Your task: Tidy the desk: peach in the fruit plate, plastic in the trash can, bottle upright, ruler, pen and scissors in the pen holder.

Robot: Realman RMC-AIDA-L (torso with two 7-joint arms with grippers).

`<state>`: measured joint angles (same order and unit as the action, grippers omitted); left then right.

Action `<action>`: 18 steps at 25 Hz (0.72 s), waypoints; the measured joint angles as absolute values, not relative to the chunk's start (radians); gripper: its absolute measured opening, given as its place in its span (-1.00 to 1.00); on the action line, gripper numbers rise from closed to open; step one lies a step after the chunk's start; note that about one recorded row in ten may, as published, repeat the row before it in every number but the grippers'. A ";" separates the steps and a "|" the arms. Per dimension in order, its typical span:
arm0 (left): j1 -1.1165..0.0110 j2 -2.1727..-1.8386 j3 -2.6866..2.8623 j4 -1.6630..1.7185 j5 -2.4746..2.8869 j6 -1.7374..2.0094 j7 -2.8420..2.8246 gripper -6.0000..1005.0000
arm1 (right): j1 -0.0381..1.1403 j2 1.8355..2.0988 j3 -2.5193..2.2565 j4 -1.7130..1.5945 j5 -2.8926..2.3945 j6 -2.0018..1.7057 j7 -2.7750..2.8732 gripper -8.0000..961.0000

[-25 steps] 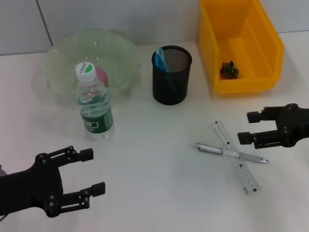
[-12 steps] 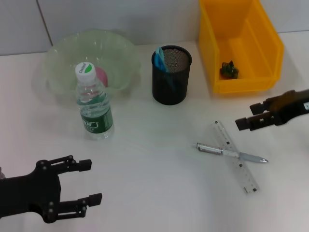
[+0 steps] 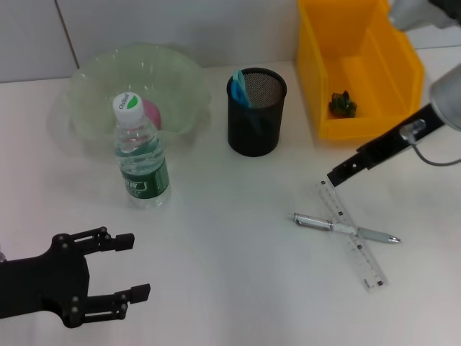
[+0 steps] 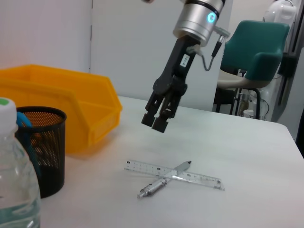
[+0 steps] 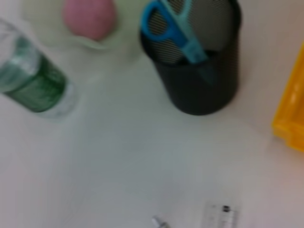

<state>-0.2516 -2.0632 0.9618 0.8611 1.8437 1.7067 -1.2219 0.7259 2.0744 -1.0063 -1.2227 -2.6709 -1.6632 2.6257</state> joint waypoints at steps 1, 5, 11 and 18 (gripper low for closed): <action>-0.252 -2.063 0.962 0.862 1.844 1.707 -1.222 0.57 | 0.726 2.074 -1.006 -1.223 -2.671 -1.663 2.626 0.71; -0.254 -2.064 0.966 0.872 1.844 1.707 -1.228 0.57 | 0.736 2.078 -1.118 -1.227 -2.728 -1.615 2.748 0.71; -0.261 -2.064 0.969 0.873 1.844 1.705 -1.230 0.57 | 0.751 2.079 -1.178 -1.220 -2.746 -1.588 2.828 0.71; -0.265 -2.064 0.969 0.873 1.845 1.702 -1.229 0.57 | 0.790 2.081 -1.208 -1.126 -2.751 -1.555 2.869 0.71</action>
<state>-0.2646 -2.0639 0.9695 0.8730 1.8450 1.7016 -1.2287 0.7899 2.0806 -1.2076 -1.1257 -2.7514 -1.5553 2.8689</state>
